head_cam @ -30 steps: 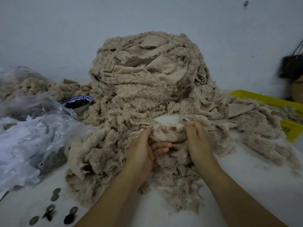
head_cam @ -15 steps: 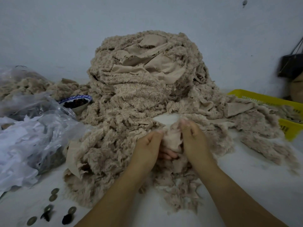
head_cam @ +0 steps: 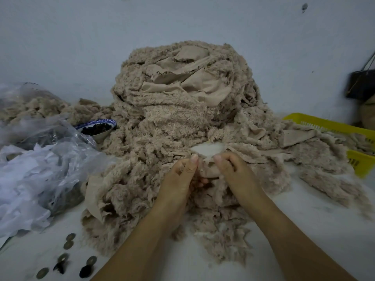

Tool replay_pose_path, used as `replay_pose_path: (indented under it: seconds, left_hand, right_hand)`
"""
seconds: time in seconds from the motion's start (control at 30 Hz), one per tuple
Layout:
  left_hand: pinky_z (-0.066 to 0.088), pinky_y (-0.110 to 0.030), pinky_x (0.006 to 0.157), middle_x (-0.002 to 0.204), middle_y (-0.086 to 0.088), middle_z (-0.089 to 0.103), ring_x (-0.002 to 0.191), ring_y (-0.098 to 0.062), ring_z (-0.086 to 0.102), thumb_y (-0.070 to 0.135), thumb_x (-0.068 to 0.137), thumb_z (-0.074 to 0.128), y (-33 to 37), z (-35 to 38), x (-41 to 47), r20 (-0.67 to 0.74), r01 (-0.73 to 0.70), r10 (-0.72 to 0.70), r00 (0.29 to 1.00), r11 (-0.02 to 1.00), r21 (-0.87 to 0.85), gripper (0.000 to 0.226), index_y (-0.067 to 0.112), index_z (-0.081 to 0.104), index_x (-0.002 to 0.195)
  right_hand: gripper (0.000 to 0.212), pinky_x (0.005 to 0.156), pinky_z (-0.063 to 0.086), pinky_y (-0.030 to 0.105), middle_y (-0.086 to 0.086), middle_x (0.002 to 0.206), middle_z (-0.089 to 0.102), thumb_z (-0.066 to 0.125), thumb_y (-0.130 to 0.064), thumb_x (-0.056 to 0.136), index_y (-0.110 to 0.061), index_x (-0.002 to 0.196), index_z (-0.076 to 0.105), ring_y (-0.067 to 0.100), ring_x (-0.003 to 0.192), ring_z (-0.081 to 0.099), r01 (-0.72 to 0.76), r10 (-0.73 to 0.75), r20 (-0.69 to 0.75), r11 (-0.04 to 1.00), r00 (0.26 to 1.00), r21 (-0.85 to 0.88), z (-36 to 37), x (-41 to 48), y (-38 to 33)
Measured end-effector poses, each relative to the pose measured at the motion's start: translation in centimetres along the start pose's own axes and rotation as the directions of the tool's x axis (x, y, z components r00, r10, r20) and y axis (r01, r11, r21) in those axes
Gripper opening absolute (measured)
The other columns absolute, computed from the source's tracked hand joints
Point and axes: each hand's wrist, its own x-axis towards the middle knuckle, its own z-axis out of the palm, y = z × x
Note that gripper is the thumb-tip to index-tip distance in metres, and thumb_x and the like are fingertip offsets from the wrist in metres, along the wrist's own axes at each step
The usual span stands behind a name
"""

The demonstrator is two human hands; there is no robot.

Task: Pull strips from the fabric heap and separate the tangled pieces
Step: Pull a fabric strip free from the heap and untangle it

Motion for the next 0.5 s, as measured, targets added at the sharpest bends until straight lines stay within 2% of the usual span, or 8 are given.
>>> replay_pose_path:
  seconds: [0.1, 0.2, 0.27, 0.33, 0.43, 0.5]
  left_hand:
    - [0.053, -0.023, 0.074, 0.095, -0.008, 0.074, 0.083, -0.015, 0.068, 0.066, 0.072, 0.072, -0.09, 0.04, -0.03, -0.011, 0.0, 0.0, 1.0, 1.0, 0.007, 0.063, 0.01, 0.067, 0.101]
    - [0.054, -0.018, 0.069, 0.089, 0.007, 0.075, 0.08, -0.006, 0.07, 0.066, 0.065, 0.074, -0.28, 0.02, -0.01, 0.01, -0.005, 0.004, 1.0, 0.99, 0.138, 0.046, 0.031, 0.069, 0.095]
    - [0.057, -0.02, 0.072, 0.094, 0.016, 0.075, 0.085, -0.003, 0.071, 0.066, 0.068, 0.075, -0.5, -0.03, 0.01, 0.048, 0.023, -0.036, 0.998, 0.967, 0.255, 0.036, 0.045, 0.066, 0.096]
    - [0.057, -0.022, 0.076, 0.101, 0.019, 0.074, 0.093, -0.002, 0.07, 0.057, 0.081, 0.075, -0.73, 0.0, 0.04, 0.073, 0.034, -0.061, 0.995, 0.944, 0.328, 0.023, 0.047, 0.066, 0.1]
    - [0.053, -0.021, 0.082, 0.101, 0.017, 0.076, 0.096, -0.003, 0.07, 0.039, 0.092, 0.069, -0.76, 0.07, -0.03, 0.067, 0.038, -0.059, 0.996, 0.96, 0.279, 0.009, 0.044, 0.073, 0.099]
    - [0.052, -0.022, 0.083, 0.099, 0.013, 0.077, 0.096, -0.005, 0.071, 0.039, 0.09, 0.07, -0.51, 0.11, -0.08, 0.042, 0.063, -0.074, 0.996, 0.972, 0.228, 0.008, 0.041, 0.075, 0.095]
  right_hand:
    - [0.021, 0.063, 0.042, 0.009, -0.019, 0.084, 0.061, 0.056, -0.057, 0.089, -0.038, 0.081, 0.057, -0.003, 0.075, 0.057, -0.027, 0.028, 0.033, 0.999, 0.999, -0.028, 0.38, 0.26, 0.36]
    - [0.019, 0.069, 0.05, 0.029, 0.003, 0.084, 0.063, 0.055, -0.039, 0.099, -0.026, 0.087, 0.058, 0.011, 0.074, 0.058, -0.09, 0.099, -0.058, 0.985, 0.993, 0.146, -0.08, 0.62, 0.51]
    - [0.019, 0.067, 0.053, 0.025, 0.0, 0.081, 0.066, 0.053, -0.037, 0.101, -0.024, 0.088, 0.06, 0.011, 0.076, 0.062, -0.121, 0.151, -0.088, 0.951, 0.985, 0.283, -0.35, 0.68, 0.41]
    - [0.02, 0.069, 0.053, 0.026, -0.006, 0.078, 0.068, 0.051, -0.034, 0.103, -0.025, 0.087, 0.06, 0.01, 0.077, 0.065, -0.134, 0.175, -0.076, 0.916, 0.982, 0.377, -0.31, 0.65, 0.3]
    - [0.023, 0.078, 0.056, 0.037, 0.002, 0.083, 0.07, 0.05, -0.032, 0.103, -0.023, 0.086, 0.061, 0.018, 0.081, 0.065, -0.173, 0.216, -0.048, 0.881, 0.975, 0.44, -0.01, 0.67, 0.22]
    - [0.027, 0.073, 0.057, 0.031, 0.003, 0.086, 0.072, 0.052, -0.038, 0.101, -0.021, 0.085, 0.064, 0.018, 0.083, 0.068, -0.17, 0.209, -0.031, 0.865, 0.977, 0.473, 0.0, 0.54, 0.07]
